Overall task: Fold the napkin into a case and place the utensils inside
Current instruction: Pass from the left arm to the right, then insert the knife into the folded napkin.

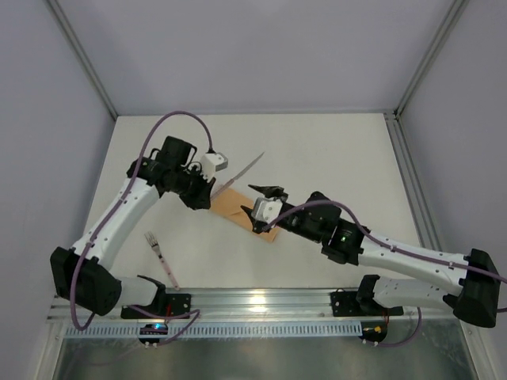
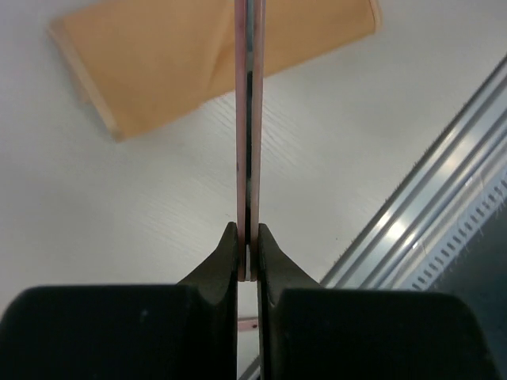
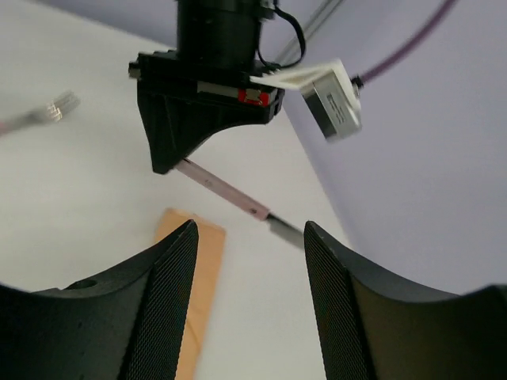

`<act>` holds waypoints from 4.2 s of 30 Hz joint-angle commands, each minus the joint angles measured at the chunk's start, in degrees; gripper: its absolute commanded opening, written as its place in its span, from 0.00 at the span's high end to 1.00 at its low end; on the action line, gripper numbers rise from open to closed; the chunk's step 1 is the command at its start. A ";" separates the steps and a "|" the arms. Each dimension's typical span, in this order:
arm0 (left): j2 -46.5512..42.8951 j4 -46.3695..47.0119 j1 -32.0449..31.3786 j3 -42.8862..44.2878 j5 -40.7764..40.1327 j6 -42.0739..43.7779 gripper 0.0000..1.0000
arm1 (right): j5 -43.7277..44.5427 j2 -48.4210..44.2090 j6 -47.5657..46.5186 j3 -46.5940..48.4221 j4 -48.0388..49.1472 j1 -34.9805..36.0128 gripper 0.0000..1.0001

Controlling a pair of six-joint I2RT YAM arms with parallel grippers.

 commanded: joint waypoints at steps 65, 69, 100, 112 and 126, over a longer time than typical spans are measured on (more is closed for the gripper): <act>27.47 24.48 0.42 0.77 -19.88 -9.35 0.48 | -10.06 41.98 13.64 26.21 -61.30 -15.53 0.96; 29.49 25.18 0.42 0.33 -19.71 -9.26 0.58 | -9.53 45.41 14.61 29.02 -63.06 -16.06 0.96; 25.11 25.10 0.42 -4.77 -12.94 -8.38 0.97 | -2.05 56.23 23.40 48.18 -82.92 -13.96 0.96; 25.10 25.45 0.42 -6.09 -11.71 -8.56 0.96 | -7.33 62.29 23.49 51.44 -83.63 -13.51 0.96; 25.98 25.71 0.42 -6.62 -9.78 -8.56 0.95 | -5.30 67.13 16.46 60.14 -84.94 -9.74 0.96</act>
